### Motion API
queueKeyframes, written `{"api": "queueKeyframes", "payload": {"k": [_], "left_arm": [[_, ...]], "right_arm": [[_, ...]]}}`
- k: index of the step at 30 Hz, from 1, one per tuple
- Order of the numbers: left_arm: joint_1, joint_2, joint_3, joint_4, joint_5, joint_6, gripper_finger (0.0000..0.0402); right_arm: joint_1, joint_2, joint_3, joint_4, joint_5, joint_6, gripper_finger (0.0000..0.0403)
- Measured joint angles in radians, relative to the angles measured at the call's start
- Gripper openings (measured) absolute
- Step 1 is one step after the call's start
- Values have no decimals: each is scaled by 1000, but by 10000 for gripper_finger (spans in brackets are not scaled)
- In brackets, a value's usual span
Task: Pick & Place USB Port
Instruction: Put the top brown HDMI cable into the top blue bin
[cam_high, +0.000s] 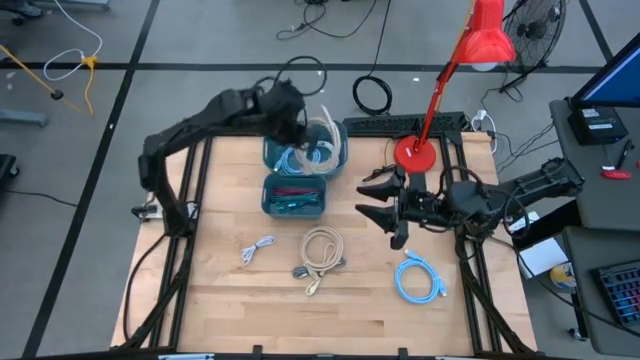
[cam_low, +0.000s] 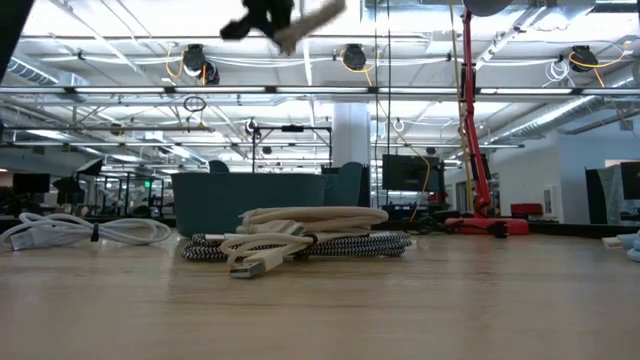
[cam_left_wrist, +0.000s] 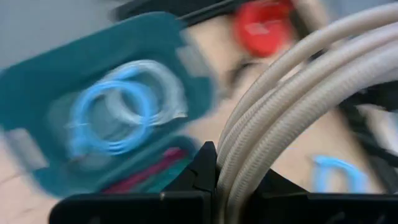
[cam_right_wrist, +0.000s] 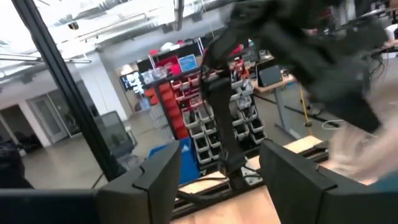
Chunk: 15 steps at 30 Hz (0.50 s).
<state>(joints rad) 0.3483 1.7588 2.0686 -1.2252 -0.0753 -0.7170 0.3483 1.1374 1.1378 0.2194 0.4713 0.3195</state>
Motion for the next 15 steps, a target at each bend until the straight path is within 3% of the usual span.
{"api": "queueKeyframes", "payload": {"k": [6, 15], "left_arm": [[117, 124, 0, 25, 165, -13, 21], [159, 303, 0, 20, 211, -78, 21]], "right_arm": [[25, -27, 0, -109, -1, 34, 203], [113, -155, 0, -288, -4, 60, 200]]}}
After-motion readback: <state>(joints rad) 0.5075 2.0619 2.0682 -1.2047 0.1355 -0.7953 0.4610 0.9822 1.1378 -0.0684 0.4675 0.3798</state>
